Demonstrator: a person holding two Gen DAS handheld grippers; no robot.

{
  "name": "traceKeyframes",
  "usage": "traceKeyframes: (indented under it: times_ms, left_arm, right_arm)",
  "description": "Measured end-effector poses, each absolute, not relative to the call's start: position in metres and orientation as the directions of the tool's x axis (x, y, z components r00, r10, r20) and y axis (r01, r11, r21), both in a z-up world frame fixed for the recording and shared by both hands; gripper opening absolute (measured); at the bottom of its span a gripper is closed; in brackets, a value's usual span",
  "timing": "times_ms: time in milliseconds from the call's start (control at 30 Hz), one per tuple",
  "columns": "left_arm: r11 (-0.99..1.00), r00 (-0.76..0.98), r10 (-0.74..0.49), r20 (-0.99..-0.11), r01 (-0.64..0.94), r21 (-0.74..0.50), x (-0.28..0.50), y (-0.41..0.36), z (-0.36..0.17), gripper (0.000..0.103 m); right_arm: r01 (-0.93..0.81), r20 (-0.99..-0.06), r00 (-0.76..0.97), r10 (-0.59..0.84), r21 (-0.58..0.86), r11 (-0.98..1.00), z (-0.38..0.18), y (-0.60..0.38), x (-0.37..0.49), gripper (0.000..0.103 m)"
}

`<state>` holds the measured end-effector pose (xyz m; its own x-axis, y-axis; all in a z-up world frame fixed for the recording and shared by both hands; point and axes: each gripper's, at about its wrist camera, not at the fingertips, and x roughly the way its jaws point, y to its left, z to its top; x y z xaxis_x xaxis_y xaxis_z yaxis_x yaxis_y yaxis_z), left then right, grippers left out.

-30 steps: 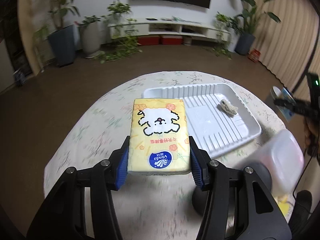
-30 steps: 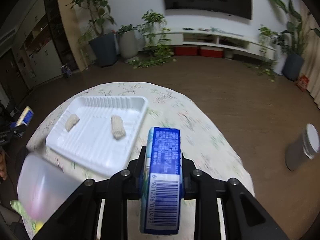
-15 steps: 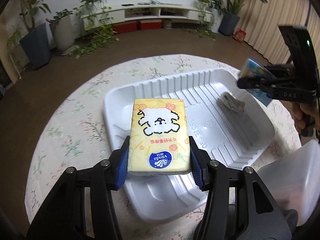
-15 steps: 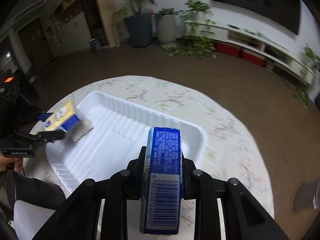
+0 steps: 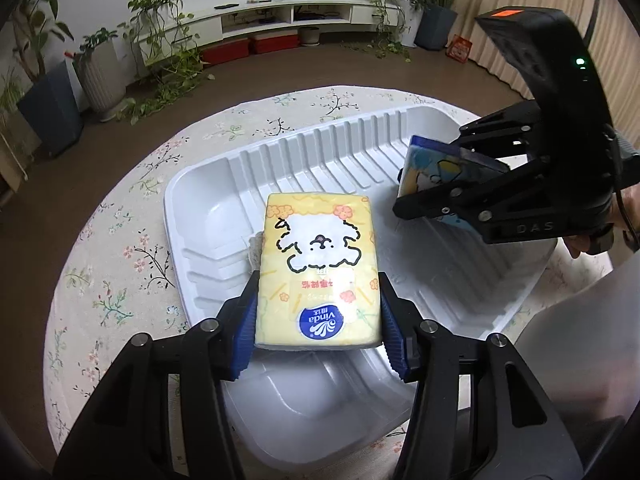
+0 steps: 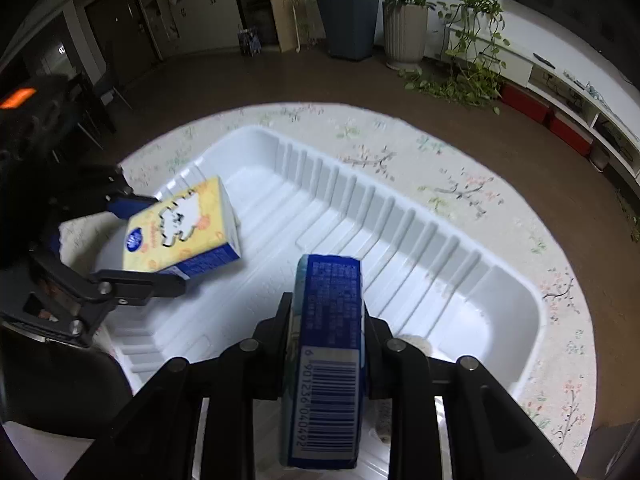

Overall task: Organize soft objects
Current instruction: 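Carry both tissue packs over the white tray with both grippers, then open both grippers to set the tissue packs in the tray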

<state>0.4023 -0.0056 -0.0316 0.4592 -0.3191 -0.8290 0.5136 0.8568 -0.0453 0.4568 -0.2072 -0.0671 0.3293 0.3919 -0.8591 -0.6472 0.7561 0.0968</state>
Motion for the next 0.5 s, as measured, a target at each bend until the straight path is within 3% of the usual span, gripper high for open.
traceKeyframes:
  times_ms: [133,200,333,500]
  left_arm:
    - [0.866,0.464,-0.313,-0.829,0.498,-0.048,0.4023,-0.0050,-0.0303,0.051]
    - [0.870,0.469,-0.304,-0.829,0.492,-0.040,0.4041,-0.0066,-0.0300,0.052]
    - [0.872,0.468,-0.295,-0.833,0.489,-0.034,0.4064,-0.0081,-0.0330,0.065]
    - [0.875,0.472,-0.293,-0.832,0.483,-0.034,0.4060,-0.0078,-0.0336,0.077]
  right_arm:
    - [-0.642,-0.856,0.332,0.397,0.103,0.759,-0.0716,-0.2067,0.4593,0.030]
    - [-0.640,-0.856,0.335,0.394,0.100,0.762,-0.0711,-0.2083,0.4593,0.035]
    - [-0.642,-0.857,0.339,0.388,0.091,0.761,-0.0710,-0.2112,0.4540,0.054]
    - [-0.634,-0.848,0.359,0.389,0.083,0.769,-0.0696,-0.2152,0.4525,0.058]
